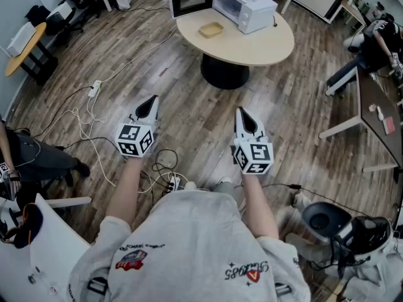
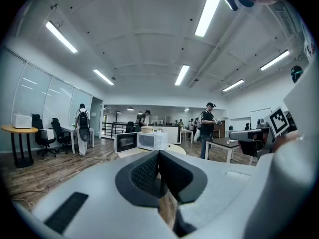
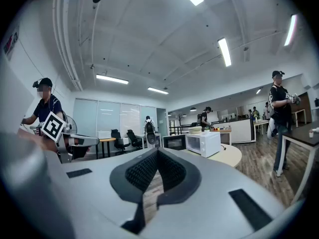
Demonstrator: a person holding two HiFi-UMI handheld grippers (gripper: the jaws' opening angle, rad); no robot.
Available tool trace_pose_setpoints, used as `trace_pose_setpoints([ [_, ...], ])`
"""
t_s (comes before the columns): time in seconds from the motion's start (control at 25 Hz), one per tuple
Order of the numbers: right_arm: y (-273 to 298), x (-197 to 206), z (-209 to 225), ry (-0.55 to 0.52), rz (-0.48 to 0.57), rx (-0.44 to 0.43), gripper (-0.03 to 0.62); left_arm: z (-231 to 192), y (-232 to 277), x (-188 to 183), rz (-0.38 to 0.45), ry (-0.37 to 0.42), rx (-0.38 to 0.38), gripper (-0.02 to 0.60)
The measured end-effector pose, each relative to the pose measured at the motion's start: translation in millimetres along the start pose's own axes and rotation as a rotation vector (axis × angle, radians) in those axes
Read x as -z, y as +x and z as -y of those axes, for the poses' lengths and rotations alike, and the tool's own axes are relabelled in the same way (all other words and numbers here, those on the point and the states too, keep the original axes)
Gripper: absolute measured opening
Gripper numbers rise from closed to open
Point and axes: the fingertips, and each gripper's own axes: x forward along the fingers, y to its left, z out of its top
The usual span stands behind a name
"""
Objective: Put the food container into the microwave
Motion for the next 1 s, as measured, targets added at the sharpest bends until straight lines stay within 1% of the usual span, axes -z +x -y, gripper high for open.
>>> trace_pose_setpoints([
  [0.12, 12.0, 9.8, 28.8, 0.023, -0.004, 0.001, 0.003, 8.6, 31.3, 13.3, -0.026, -0.017, 0.006, 0.005],
  [0.2, 19.3, 14.7, 36.7, 0.033, -0.008, -0.001, 0.003, 8.8, 41.5, 18.4, -0.035, -0.021, 0.006, 0.005],
  [0.28, 15.3, 12.4, 28.5, 0.033, -0.008, -0.005, 0.002, 7.9, 33.5, 17.0, -0.032, -0.024, 0.010, 0.005],
  [0.36, 5.1, 7.1, 13.5, 0.022, -0.006, -0.005, 0.025, 7.3, 16.8, 13.2, -0.025, -0.025, 0.016, 0.005],
  [0.48, 4.7, 5.4, 9.8, 0.011, -0.007, -0.010, 0.044, 7.2, 14.0, 10.9, -0.021, -0.025, 0.017, 0.005],
  [0.64, 2.9, 4.3, -12.9, 0.016, -0.023, -0.026, 0.114, -1.5, -1.8, 8.2, -0.014, -0.031, 0.023, 0.005],
  [0.68, 3.6, 5.7, -17.0, 0.026, -0.027, -0.035, 0.140, -2.8, -3.6, 8.3, -0.014, -0.031, 0.026, 0.005],
  [0.8, 7.8, 11.2, -24.3, 0.040, -0.027, -0.057, 0.206, -6.3, -3.1, 11.0, -0.015, -0.028, 0.030, 0.005],
  [0.92, 13.8, 13.4, -28.8, 0.020, -0.022, -0.060, 0.275, -12.8, 1.0, 13.8, -0.018, -0.031, 0.031, 0.005],
  [1.0, 16.1, 13.5, -30.2, 0.007, -0.031, -0.055, 0.290, -15.9, 2.7, 15.8, -0.023, -0.035, 0.032, 0.005],
])
